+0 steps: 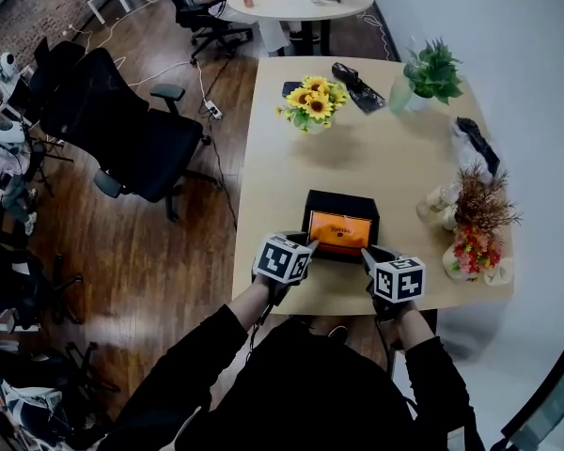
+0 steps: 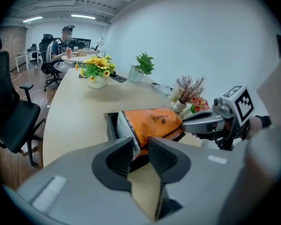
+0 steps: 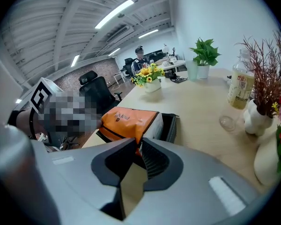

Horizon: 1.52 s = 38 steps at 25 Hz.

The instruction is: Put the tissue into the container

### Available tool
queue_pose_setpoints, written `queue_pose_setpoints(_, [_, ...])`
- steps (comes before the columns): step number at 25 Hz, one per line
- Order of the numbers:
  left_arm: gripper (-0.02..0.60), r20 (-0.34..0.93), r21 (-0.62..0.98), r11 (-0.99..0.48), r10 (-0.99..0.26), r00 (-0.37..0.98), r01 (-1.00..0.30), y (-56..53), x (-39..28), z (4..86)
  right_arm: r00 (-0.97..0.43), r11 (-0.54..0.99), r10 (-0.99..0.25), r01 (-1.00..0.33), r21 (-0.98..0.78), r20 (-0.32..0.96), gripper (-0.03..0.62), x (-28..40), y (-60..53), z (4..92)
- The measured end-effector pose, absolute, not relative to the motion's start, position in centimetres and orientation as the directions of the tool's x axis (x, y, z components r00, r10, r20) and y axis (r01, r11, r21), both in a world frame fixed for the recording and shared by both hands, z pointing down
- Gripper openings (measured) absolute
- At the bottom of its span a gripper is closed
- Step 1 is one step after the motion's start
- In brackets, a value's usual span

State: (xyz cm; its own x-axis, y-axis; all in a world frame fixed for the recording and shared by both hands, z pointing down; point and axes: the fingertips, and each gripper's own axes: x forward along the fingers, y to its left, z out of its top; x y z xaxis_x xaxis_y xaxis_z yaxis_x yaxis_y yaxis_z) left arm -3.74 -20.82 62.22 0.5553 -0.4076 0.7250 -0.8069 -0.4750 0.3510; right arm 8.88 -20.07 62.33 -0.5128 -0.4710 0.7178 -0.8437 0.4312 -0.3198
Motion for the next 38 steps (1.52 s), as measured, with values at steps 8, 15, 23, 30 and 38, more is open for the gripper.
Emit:
queue_pose_setpoints(8, [0.078, 0.753, 0.352, -0.487, -0.359, 0.551, -0.799, -20.9, -3.3, 63.6, -0.502, 0.430, -0.454, -0.847, -0.312, 0.736, 0.046, 9.2, -20.3, 63.4])
queue_pose_setpoints(15, [0.079, 0.762, 0.347, -0.480, -0.357, 0.541, -0.806, -21.2, -3.1, 63.9, -0.498, 0.428, -0.446, -0.848, -0.312, 0.744, 0.048, 9.4, -20.6, 63.7])
queue_pose_setpoints(23, [0.080, 0.776, 0.338, -0.481, -0.344, 0.529, -0.809, -21.2, -3.2, 64.5, -0.491, 0.440, -0.431, -0.847, -0.299, 0.757, 0.049, 9.2, -20.6, 64.4])
queue_pose_setpoints(30, [0.081, 0.793, 0.310, -0.483, -0.344, 0.503, -0.819, -21.2, -3.0, 64.6, -0.496, 0.438, -0.437, -0.846, -0.305, 0.750, 0.051, 9.4, -20.6, 64.5])
queue_pose_setpoints(38, [0.092, 0.767, 0.278, -0.490, -0.405, 0.498, -0.826, -21.6, -3.1, 63.7, -0.469, 0.422, -0.517, -0.868, -0.263, 0.717, 0.102, 10.1, -21.5, 63.5])
